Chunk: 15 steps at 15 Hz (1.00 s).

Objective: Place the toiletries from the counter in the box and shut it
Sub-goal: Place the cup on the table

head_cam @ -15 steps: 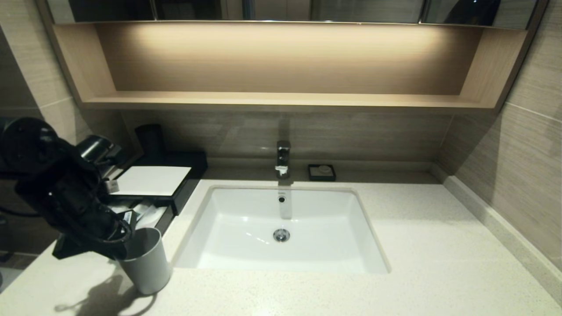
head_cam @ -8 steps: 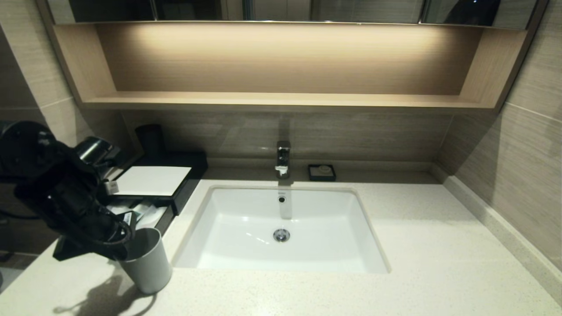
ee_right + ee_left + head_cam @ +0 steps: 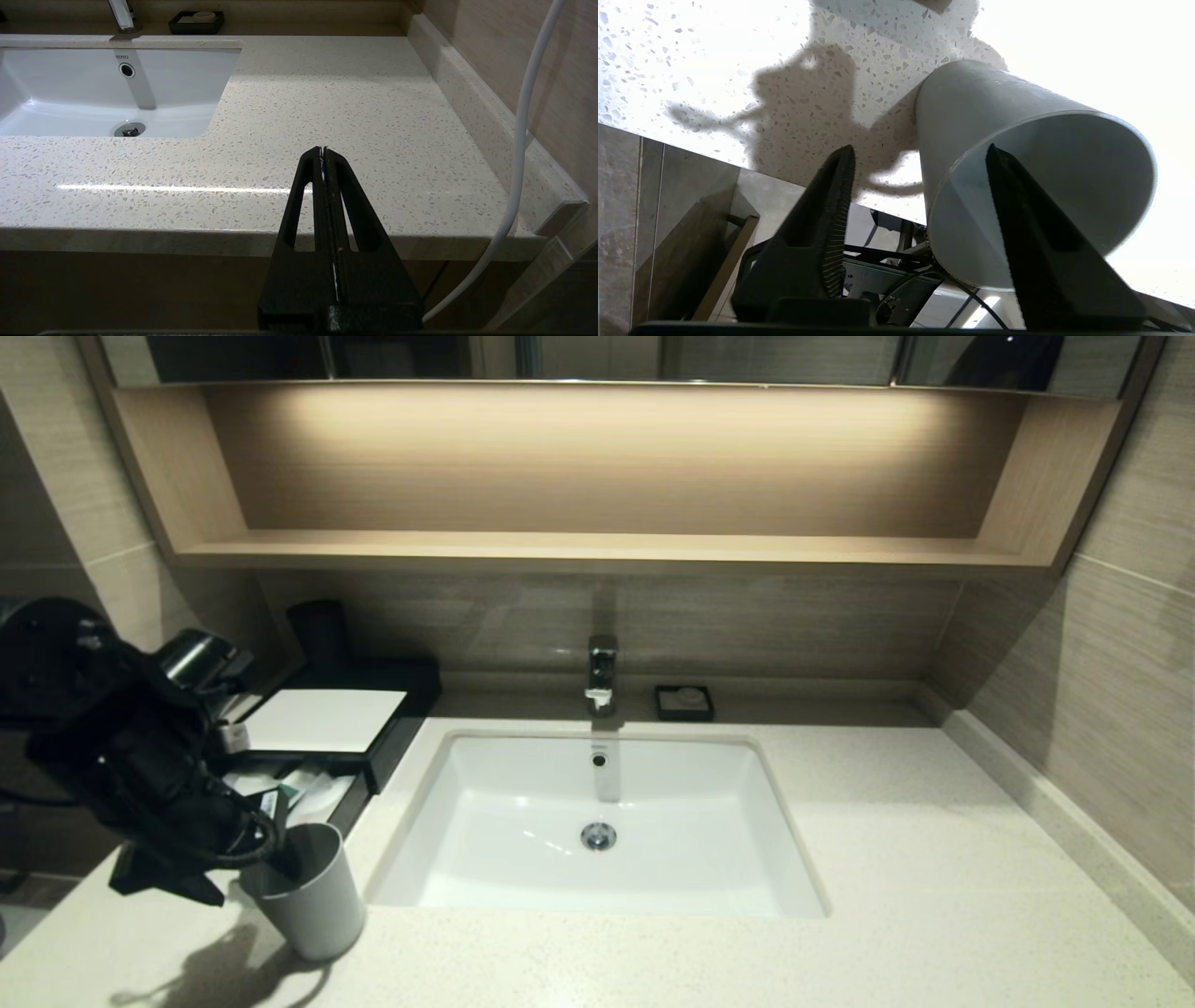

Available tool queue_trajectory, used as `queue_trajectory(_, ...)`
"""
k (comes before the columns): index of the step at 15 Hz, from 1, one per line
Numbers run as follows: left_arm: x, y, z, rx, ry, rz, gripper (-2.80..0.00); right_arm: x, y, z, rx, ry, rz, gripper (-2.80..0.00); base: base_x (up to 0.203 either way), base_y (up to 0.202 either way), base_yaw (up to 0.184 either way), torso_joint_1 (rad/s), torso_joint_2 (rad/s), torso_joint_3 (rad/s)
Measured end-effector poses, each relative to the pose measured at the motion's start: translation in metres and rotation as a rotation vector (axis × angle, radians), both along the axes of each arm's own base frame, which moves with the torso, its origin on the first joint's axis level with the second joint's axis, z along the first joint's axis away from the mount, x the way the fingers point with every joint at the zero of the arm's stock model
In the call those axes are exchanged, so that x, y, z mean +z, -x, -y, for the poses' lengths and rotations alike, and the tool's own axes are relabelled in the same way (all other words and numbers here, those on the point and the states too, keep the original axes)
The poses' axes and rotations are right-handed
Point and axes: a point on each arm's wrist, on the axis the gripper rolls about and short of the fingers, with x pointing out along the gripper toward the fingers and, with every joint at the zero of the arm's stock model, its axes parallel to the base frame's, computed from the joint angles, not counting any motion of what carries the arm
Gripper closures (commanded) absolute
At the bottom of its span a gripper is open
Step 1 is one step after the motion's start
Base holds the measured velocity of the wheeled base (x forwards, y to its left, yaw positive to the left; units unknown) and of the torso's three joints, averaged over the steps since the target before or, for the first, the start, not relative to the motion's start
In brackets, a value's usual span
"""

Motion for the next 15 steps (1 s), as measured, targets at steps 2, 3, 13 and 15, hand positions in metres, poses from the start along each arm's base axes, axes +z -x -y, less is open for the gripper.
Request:
queue_trajectory(2,0.005,0.002,-0.001,0.003,-0.009,0.019,-2.8,0.0,0.0,0.0,0.0,0.0,0.0,0.0,0.0,0.0,0.0,0.0,0.0,0.0)
queue_trajectory(3,0.008,0.003,-0.001,0.005,-0.011,0.033,-2.8,0.0,0.0,0.0,0.0,0.0,0.0,0.0,0.0,0.0,0.0,0.0,0.0,0.0)
queue_trajectory(13,0.059,0.045,-0.003,0.014,-0.04,0.265,0.0,0.0,0.0,0.0,0.0,0.0,0.0,0.0,0.0,0.0,0.0,0.0,0.0,0.0)
queue_trajectory(15,0.069,0.062,-0.003,-0.006,-0.044,0.32,0.0,0.0,0.0,0.0,0.0,0.0,0.0,0.0,0.0,0.0,0.0,0.0,0.0,0.0)
